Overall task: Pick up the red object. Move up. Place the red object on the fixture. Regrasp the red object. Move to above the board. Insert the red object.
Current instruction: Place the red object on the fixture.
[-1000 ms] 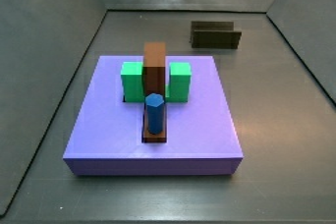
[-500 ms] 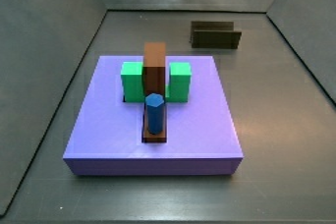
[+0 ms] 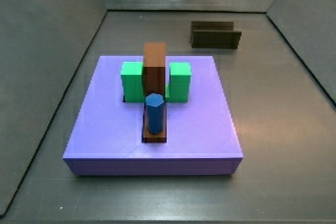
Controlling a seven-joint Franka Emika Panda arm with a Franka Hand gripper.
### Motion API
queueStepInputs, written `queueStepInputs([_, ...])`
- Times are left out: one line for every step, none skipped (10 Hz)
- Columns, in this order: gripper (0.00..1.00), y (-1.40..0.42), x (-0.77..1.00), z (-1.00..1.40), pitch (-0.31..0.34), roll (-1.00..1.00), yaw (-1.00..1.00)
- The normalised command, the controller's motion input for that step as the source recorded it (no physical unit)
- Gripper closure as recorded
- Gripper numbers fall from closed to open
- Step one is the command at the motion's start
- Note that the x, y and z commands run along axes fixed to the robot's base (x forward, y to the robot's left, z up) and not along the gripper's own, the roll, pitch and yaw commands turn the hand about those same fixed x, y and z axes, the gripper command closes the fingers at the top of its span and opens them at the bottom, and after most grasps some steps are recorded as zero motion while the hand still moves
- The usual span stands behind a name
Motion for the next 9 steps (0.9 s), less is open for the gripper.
queueStepInputs([1.00,0.08,0.95,-0.47,-0.257,-0.39,0.10])
queueStepInputs([1.00,0.11,0.97,-0.53,-0.211,-0.41,0.13])
queueStepInputs([1.00,0.15,0.99,-0.51,-0.149,-0.35,0.14])
queueStepInputs([1.00,0.16,1.00,-0.48,-0.054,-0.23,0.13])
queueStepInputs([1.00,0.21,1.00,-0.55,0.000,-0.29,0.13])
queueStepInputs([1.00,0.17,1.00,-0.68,0.031,-0.25,0.14])
queueStepInputs([1.00,0.02,1.00,-0.62,0.134,-0.04,0.14])
queueStepInputs([1.00,-0.05,1.00,-0.45,0.089,0.03,0.15])
queueStepInputs([1.00,-0.14,1.00,-0.36,0.074,0.12,0.11])
